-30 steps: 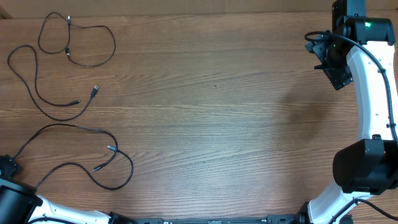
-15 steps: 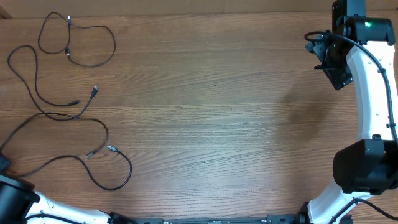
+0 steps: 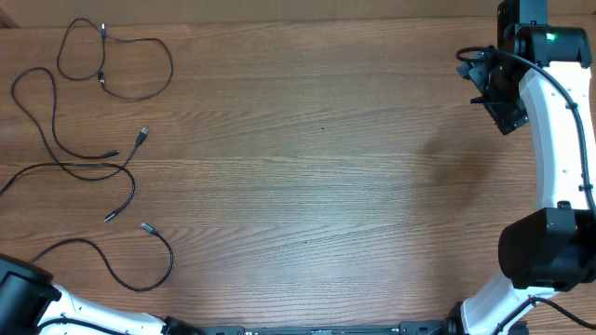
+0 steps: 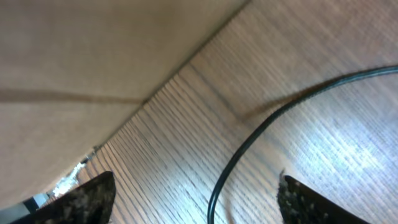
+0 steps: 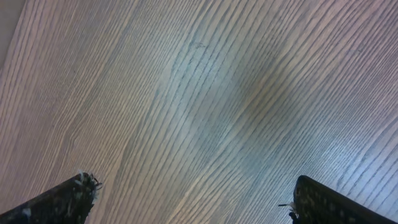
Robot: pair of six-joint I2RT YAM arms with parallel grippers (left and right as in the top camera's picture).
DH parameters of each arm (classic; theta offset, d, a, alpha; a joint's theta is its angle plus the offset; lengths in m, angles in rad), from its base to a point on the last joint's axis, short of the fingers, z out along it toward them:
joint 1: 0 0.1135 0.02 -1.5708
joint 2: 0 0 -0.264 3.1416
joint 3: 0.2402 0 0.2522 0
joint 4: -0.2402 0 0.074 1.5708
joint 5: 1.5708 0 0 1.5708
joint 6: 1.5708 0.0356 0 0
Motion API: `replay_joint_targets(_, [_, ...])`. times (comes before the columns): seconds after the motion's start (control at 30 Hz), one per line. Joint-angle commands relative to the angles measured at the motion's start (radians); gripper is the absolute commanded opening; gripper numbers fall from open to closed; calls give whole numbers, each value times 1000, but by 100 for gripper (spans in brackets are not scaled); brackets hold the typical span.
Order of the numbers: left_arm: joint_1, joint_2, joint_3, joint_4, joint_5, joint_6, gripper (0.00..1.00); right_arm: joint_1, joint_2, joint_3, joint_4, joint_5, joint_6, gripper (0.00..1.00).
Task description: Untangle cables
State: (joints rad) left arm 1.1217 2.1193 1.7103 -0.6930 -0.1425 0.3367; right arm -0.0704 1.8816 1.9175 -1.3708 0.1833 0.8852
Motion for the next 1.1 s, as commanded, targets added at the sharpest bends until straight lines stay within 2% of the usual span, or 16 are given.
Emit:
replay_joint_targets(0.0, [-30, -3, 54, -13, 108, 0, 84, 1, -7, 6, 3, 11, -3, 100])
replay_joint_targets(0.13, [-56, -14, 55, -15, 420, -14, 85, 1, -7, 6, 3, 11, -3, 100])
replay_joint_targets(0.17, [-63, -14, 55, -15, 489, -34, 93, 1, -7, 6, 3, 11, -4, 100])
replay_joint_targets(0.23, [-77, -14, 52, -14, 594, -72, 94, 1, -7, 6, 3, 11, -3, 100])
replay_joint_targets(0.3, [-96, -14, 52, -21, 645, -132, 95, 1, -7, 6, 3, 11, -3, 100])
replay_joint_targets(0.33, [-109, -14, 52, -38, 655, -174, 100, 1, -7, 6, 4, 11, -4, 100])
replay_joint_targets(0.5, [-189, -14, 51, -178, 660, -314, 100, 1, -7, 6, 3, 11, -3, 100])
replay_joint_targets(0.53, [-210, -14, 51, -208, 660, -334, 91, 1, -7, 6, 4, 11, -3, 100])
replay_joint_targets(0.57, [-232, -14, 50, -229, 660, -346, 70, 1, -7, 6, 4, 11, -4, 100])
replay_joint_targets(0.6, [-255, -14, 44, -239, 661, -358, 57, 1, -7, 6, 3, 11, -3, 100])
replay_joint_targets(0.63, [-278, -14, 35, -242, 660, -385, 57, 1, -7, 6, 4, 11, -3, 100])
replay_joint_targets(0.67, [-304, -14, 24, -243, 660, -415, 71, 1, -7, 6, 3, 11, -3, 100])
replay_joint_targets(0.7, [-331, -14, 12, -242, 657, -433, 79, 1, -7, 6, 3, 11, -3, 100])
replay_joint_targets(0.8, [-413, -14, -11, -250, 595, -471, 78, 1, -7, 6, 4, 11, -3, 100])
replay_joint_targets(0.9, [-481, -14, -18, -283, 402, -656, 96, 1, -7, 6, 3, 11, -3, 100])
replay_joint_targets(1.07, [-534, -14, -19, -358, 177, -879, 100, 1, -7, 6, 3, 11, -3, 100])
